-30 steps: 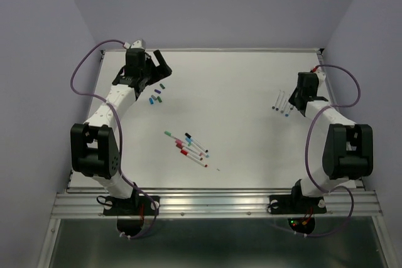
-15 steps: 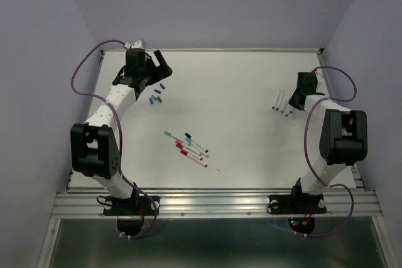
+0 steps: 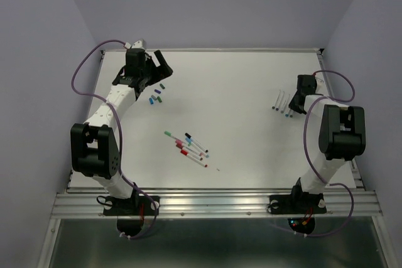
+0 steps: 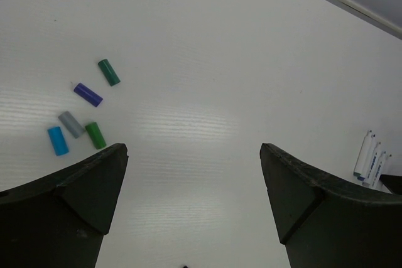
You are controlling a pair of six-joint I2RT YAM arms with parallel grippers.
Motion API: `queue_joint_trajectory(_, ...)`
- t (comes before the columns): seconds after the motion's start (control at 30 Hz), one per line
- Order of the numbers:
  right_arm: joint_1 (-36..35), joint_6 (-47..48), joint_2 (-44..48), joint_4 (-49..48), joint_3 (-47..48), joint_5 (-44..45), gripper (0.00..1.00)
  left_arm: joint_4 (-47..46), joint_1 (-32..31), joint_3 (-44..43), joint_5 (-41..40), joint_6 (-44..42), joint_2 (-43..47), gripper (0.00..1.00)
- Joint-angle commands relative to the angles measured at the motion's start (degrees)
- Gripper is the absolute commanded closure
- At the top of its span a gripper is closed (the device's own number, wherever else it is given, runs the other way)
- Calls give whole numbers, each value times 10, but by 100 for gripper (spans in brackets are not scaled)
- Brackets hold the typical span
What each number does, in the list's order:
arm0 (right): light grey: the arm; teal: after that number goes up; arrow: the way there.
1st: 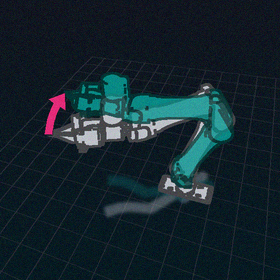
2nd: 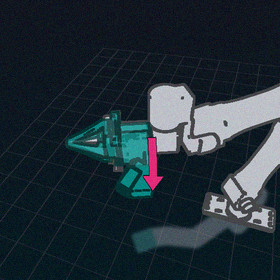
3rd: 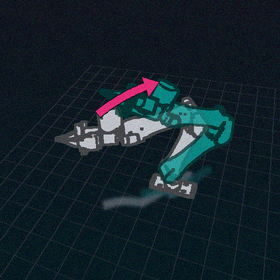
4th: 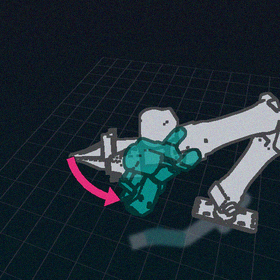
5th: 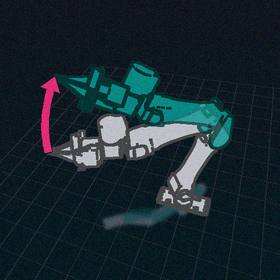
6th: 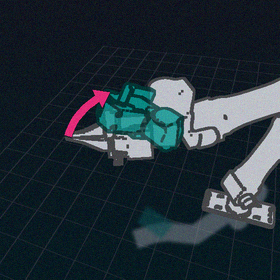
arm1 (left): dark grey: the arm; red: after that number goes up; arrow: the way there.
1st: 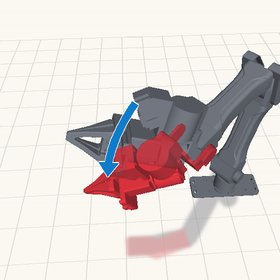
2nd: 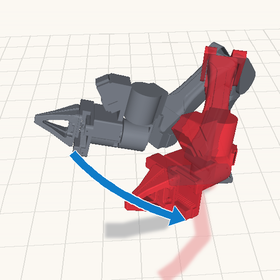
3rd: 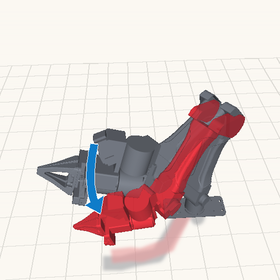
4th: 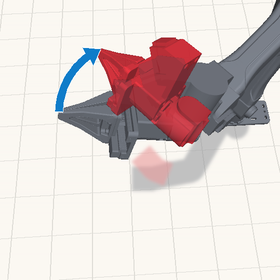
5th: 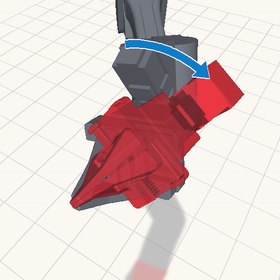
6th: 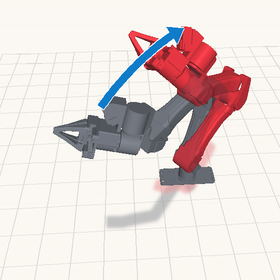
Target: Open the pen caps
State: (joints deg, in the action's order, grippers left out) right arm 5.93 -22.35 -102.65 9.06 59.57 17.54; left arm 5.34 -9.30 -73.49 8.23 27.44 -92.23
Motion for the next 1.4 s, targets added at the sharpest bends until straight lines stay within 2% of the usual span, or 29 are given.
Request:
queue_joint_trajectory(0.0,2,-12,1,-2,21,-11,89,-21,-3,2,8,-5,10,1)
queue_joint_trajectory(0.27,2,-20,23,7,18,-11,69,-21,-3,4,9,-4,18,1)
queue_joint_trajectory(0.57,2,-24,82,46,21,23,62,-20,-3,6,10,-4,26,1)
queue_joint_trajectory(0.67,2,-9,122,50,17,-5,55,-20,-3,6,13,-4,27,1)
queue_joint_trajectory(0.77,-8,18,152,48,13,-63,25,-21,-3,6,16,-3,27,1)
queue_joint_trajectory(0.8,-33,27,169,47,12,-73,4,-21,-3,7,18,-3,28,1)
queue_joint_trajectory(0.83,-49,45,177,45,11,-75,0,-21,-3,7,19,-3,27,1)
queue_joint_trajectory(0.97,-143,94,197,30,14,-101,0,-20,-3,9,22,-3,30,1)
queue_joint_trajectory(1.2,-308,189,180,15,23,-263,0,-20,-3,28,13,-3,48,1)
queue_joint_trajectory(1.37,-432,240,134,28,32,-260,0,-17,-3,40,6,-4,48,1)
